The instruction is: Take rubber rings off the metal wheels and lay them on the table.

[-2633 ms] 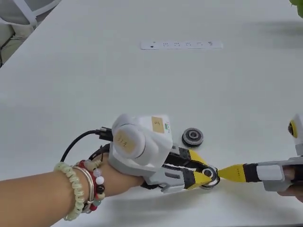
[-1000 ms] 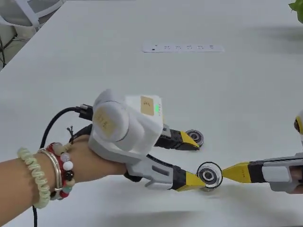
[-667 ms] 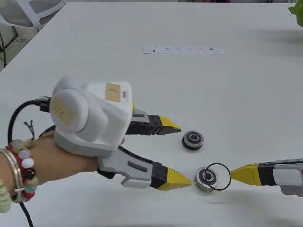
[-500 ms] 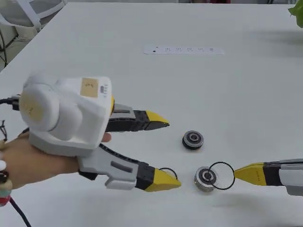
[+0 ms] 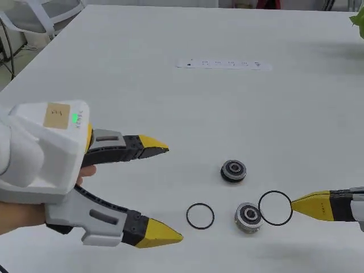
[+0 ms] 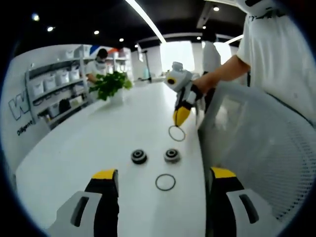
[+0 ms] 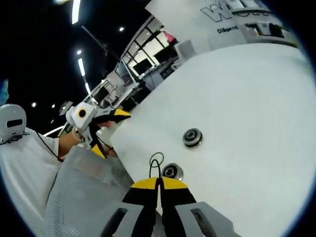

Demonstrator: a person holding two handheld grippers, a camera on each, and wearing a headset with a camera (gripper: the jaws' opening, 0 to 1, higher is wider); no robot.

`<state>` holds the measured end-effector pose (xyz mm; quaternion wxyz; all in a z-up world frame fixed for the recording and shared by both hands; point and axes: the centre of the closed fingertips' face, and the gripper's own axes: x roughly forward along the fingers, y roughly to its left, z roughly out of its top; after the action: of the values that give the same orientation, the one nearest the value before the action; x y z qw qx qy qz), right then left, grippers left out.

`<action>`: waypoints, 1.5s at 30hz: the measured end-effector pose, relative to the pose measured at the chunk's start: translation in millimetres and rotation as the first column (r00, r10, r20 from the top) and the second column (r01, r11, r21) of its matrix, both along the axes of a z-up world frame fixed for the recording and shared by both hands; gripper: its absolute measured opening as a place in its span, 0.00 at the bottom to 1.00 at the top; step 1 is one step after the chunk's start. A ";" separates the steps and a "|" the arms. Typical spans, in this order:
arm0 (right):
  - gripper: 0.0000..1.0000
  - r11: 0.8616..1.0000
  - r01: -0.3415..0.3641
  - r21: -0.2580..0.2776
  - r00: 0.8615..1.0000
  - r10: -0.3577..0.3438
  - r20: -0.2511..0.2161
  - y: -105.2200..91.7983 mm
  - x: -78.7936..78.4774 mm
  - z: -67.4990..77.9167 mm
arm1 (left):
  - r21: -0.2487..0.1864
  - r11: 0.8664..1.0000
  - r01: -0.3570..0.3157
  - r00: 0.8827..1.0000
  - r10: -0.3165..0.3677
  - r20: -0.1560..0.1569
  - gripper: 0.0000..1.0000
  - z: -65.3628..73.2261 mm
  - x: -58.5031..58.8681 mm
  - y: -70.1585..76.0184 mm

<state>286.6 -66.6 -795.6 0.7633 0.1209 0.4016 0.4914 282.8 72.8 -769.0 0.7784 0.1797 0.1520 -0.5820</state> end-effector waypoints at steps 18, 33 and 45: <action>0.00 0.997 -0.078 -0.025 0.994 0.079 0.076 20.5 2.3 28.5 | -0.066 0.979 -0.194 0.980 0.191 -0.057 0.91 -2.5 -4.8 46.8; 0.00 0.985 -0.168 -0.036 0.980 0.171 0.102 57.8 7.3 22.4 | -0.074 0.961 -0.265 0.962 0.259 -0.083 0.93 -5.6 -11.9 62.2; 0.00 0.971 -0.222 -0.088 0.971 0.229 0.070 71.2 12.6 -5.8 | -0.088 0.949 -0.304 0.949 0.294 -0.109 0.94 -11.2 -12.6 67.2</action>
<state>299.2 4.6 -801.4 0.7221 0.0244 0.4012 0.5631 270.2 140.0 -780.2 0.8579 0.0862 0.1836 -0.4721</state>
